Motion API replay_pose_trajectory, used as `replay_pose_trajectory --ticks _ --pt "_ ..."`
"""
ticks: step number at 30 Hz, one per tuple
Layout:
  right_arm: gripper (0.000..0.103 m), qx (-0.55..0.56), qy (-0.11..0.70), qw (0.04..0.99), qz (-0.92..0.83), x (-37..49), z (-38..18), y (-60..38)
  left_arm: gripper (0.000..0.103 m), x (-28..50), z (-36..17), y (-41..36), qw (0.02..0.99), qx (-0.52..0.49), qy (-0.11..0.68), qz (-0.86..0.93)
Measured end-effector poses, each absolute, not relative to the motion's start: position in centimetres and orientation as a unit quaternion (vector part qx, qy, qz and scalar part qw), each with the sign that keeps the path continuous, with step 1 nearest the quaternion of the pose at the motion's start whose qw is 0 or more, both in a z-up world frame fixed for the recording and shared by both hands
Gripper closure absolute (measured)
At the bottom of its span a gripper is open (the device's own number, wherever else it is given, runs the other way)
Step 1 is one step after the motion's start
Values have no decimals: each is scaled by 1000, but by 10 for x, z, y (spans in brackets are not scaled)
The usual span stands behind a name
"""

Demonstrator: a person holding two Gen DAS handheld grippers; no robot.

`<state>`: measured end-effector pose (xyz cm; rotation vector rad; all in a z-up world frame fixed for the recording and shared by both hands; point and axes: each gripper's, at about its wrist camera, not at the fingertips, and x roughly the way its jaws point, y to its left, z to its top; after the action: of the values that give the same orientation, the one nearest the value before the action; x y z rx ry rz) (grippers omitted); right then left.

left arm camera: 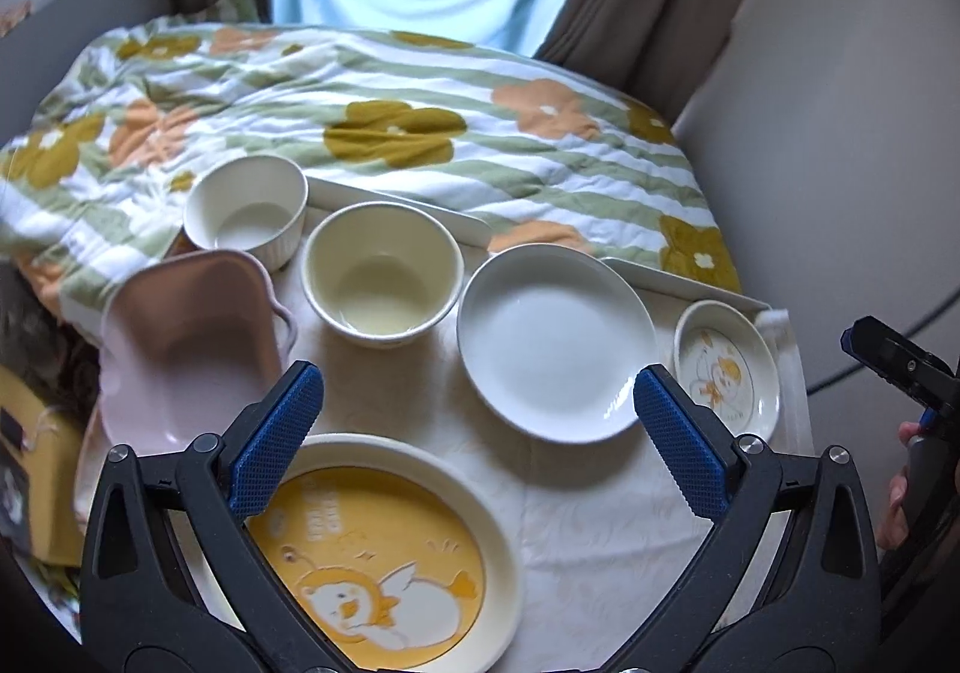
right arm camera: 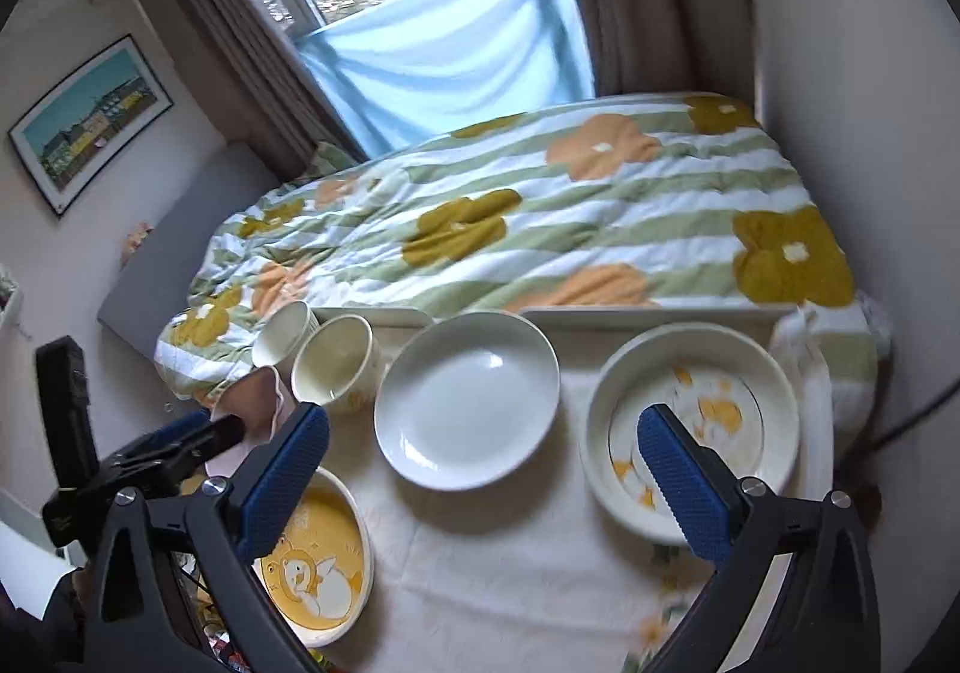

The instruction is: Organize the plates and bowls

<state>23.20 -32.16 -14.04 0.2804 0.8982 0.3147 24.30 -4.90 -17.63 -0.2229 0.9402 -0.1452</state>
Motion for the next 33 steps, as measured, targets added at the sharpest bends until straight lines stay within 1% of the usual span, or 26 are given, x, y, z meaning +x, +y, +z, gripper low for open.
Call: replay_pose_trajectory --ticks 4,9,11,13,14,15,16,17,18,20,22,23,24,25,26,29,30,33 --pt "0 114 476 850 195 283 -173 -322 0 265 -201 -67 872 -113 474 -39" --pt "0 86 522 810 254 322 -223 -310 2 292 -243 -81 848 -134 512 -29" --pt "1 70 530 800 271 333 -238 -305 7 300 -260 -83 837 -144 527 -26" --pt "1 61 537 791 287 342 -251 -303 21 304 -274 -84 827 -149 541 -25" --pt "3 57 540 786 295 346 -257 -303 24 306 -281 -85 822 -153 548 -26" --pt "5 52 540 783 303 351 -261 -303 30 307 -286 -86 819 -155 552 -25" --pt "15 45 542 779 314 352 -266 -302 36 307 -291 -87 816 -158 556 -25" --pt "23 37 545 774 320 354 -270 -300 39 308 -295 -88 813 -161 559 -26" --pt "27 29 549 770 324 356 -275 -299 43 309 -298 -89 811 -161 561 -25" --pt "41 18 555 763 332 359 -283 -298 49 309 -303 -92 810 -160 564 -23" --pt "48 13 558 760 334 362 -289 -297 59 309 -306 -93 810 -159 564 -21" --pt "53 12 557 759 336 363 -291 -297 61 309 -308 -94 810 -159 564 -21" --pt "56 12 557 759 338 365 -293 -297 67 310 -308 -94 809 -159 566 -21" --pt "64 11 557 757 340 366 -295 -297 74 310 -310 -95 808 -159 567 -20" --pt "70 9 558 758 339 366 -296 -296 76 310 -311 -96 808 -156 569 -18" --pt "79 7 554 762 336 369 -298 -298 82 309 -312 -96 810 -144 568 -9" --pt "80 9 553 762 337 369 -298 -299 82 310 -312 -96 811 -146 567 -9" --pt "88 6 556 762 333 371 -302 -298 82 311 -312 -94 810 -149 567 -7"
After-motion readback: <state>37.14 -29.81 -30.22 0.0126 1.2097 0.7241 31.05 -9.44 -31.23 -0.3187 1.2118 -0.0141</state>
